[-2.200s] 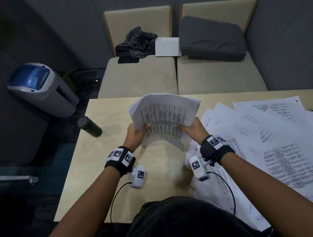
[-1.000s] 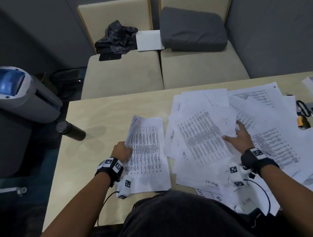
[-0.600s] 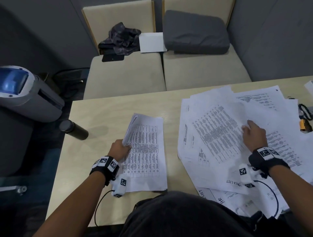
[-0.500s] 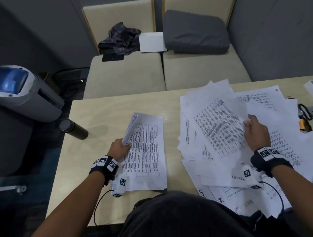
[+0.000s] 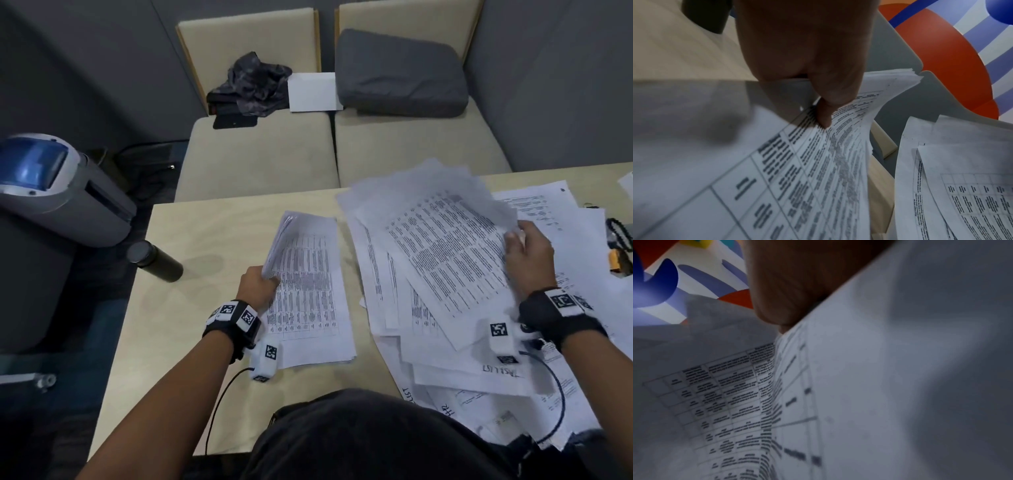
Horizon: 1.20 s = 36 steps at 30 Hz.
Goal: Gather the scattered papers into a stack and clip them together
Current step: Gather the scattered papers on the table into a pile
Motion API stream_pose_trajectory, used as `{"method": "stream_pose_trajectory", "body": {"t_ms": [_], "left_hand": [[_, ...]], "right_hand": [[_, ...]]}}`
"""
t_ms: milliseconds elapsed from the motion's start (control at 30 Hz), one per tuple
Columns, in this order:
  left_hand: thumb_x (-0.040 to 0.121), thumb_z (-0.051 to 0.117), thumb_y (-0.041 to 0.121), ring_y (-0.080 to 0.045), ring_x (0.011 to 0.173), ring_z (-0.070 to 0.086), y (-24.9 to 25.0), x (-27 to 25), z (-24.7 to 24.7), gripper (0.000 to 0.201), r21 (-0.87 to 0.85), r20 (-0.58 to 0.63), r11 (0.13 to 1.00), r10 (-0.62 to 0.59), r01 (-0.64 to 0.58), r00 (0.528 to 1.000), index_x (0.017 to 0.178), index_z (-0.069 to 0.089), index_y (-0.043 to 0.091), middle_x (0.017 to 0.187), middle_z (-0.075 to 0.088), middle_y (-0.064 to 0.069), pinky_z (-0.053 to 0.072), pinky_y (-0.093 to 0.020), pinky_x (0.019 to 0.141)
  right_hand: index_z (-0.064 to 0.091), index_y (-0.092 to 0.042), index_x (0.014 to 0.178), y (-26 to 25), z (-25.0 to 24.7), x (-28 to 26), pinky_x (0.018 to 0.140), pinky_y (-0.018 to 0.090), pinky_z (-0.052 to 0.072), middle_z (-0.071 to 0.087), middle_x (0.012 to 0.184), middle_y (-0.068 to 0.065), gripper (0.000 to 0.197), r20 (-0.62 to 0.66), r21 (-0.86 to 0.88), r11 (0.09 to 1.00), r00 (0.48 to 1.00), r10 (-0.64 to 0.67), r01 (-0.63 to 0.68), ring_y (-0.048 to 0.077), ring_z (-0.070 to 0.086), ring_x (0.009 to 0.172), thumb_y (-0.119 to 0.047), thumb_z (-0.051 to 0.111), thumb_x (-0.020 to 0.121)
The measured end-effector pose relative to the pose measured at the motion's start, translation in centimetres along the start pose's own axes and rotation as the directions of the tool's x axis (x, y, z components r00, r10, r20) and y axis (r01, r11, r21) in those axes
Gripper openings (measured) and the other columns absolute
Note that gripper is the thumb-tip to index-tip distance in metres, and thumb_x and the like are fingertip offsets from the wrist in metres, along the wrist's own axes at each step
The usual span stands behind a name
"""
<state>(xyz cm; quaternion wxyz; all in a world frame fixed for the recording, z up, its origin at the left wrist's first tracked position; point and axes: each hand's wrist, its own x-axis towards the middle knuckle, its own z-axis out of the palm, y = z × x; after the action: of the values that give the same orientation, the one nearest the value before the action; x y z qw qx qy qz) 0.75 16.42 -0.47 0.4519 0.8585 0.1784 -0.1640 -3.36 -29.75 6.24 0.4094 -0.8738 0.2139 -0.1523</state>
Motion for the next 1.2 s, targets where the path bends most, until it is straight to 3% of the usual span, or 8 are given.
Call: {"method": "stream_pose_trajectory", "body": {"t_ms": [233,433,567,667,767,900,1100,1200], "left_hand": [[0.091,0.066,0.019,-0.016,0.046,0.043,0.6,-1.0,1.8,0.022,-0.029,0.151,0.998,0.054,-0.050,0.987,0.083,0.056,0.001,0.059,0.046,-0.002,0.041,-0.022,0.040],[0.070,0.078,0.046,-0.026,0.099,0.068,0.2,-1.1,4.3,0.070,-0.278,0.236,0.956,-0.023,0.090,0.972,0.122,0.060,0.002,0.114,0.070,-0.012,0.052,-0.043,0.094],[0.085,0.047,0.071,-0.019,0.066,0.062,1.8,-2.3,5.4,0.058,-0.216,0.227,0.973,-0.026,0.077,0.974,0.082,0.064,0.015,0.076,0.066,-0.005,0.048,-0.027,0.065],[0.094,0.058,0.041,-0.005,0.053,0.054,1.7,-2.9,6.3,0.030,-0.159,0.246,0.987,0.022,0.018,0.969,0.077,0.063,0.016,0.070,0.063,-0.002,0.040,-0.019,0.051],[0.086,0.070,0.017,-0.027,0.093,0.067,-0.1,-2.8,7.1,0.031,-0.086,0.322,0.991,-0.070,0.103,0.944,0.113,0.066,0.003,0.108,0.069,-0.014,0.053,-0.034,0.082],[0.077,0.072,-0.002,-0.036,0.097,0.068,-0.9,-3.3,7.1,0.034,-0.183,0.316,0.950,-0.187,0.253,0.930,0.110,0.066,-0.003,0.108,0.070,-0.021,0.053,-0.054,0.091],[0.071,0.074,-0.011,-0.022,0.094,0.072,2.0,-4.2,4.3,0.045,-0.289,0.413,0.956,0.082,0.045,0.907,0.112,0.066,0.008,0.101,0.075,-0.003,0.054,-0.046,0.090],[0.073,0.075,-0.011,-0.018,0.091,0.072,3.5,-4.5,1.6,0.043,-0.340,0.420,0.939,0.198,-0.049,0.886,0.111,0.066,0.006,0.099,0.075,0.000,0.057,-0.037,0.081]], "right_hand": [[0.058,-0.013,0.112,-1.0,2.0,0.2,0.058,0.026,0.038,0.053,0.082,0.010,0.020,0.170,0.137,0.984,0.981,0.093,-0.117,0.021,0.047,0.070,-0.015,0.042,0.100],[0.053,-0.006,0.132,0.1,5.6,-0.5,0.101,0.036,0.040,0.056,0.136,0.014,0.039,0.301,0.016,0.962,0.919,0.255,-0.272,0.030,0.053,0.124,-0.024,0.047,0.098],[0.044,0.000,0.141,-0.3,8.4,-2.3,0.110,0.040,0.034,0.045,0.147,0.015,0.047,0.481,-0.149,0.941,0.809,0.338,-0.304,0.032,0.044,0.134,-0.022,0.049,0.100],[0.029,-0.003,0.149,-0.4,10.4,-4.5,0.114,0.036,0.027,0.030,0.157,0.013,0.053,0.561,-0.235,0.921,0.731,0.389,-0.310,0.030,0.033,0.142,-0.022,0.046,0.102],[0.025,-0.005,0.151,-0.3,12.0,-6.3,0.113,0.033,0.027,0.029,0.157,0.014,0.054,0.583,-0.308,0.910,0.701,0.411,-0.277,0.031,0.033,0.142,-0.019,0.042,0.102],[0.036,-0.007,0.144,0.1,12.6,-7.8,0.101,0.032,0.038,0.046,0.145,0.017,0.049,0.593,-0.325,0.905,0.687,0.421,-0.274,0.032,0.047,0.129,-0.021,0.048,0.099],[0.051,-0.008,0.132,-0.1,11.4,-7.0,0.094,0.031,0.043,0.059,0.132,0.013,0.048,0.660,-0.082,0.924,0.674,0.331,-0.373,0.022,0.057,0.106,-0.020,0.068,0.089],[0.052,-0.013,0.124,-2.5,9.4,-6.5,0.090,0.027,0.048,0.065,0.121,0.006,0.077,0.749,0.174,0.801,0.605,0.270,-0.573,0.020,0.062,0.107,-0.034,0.091,0.060]]}}
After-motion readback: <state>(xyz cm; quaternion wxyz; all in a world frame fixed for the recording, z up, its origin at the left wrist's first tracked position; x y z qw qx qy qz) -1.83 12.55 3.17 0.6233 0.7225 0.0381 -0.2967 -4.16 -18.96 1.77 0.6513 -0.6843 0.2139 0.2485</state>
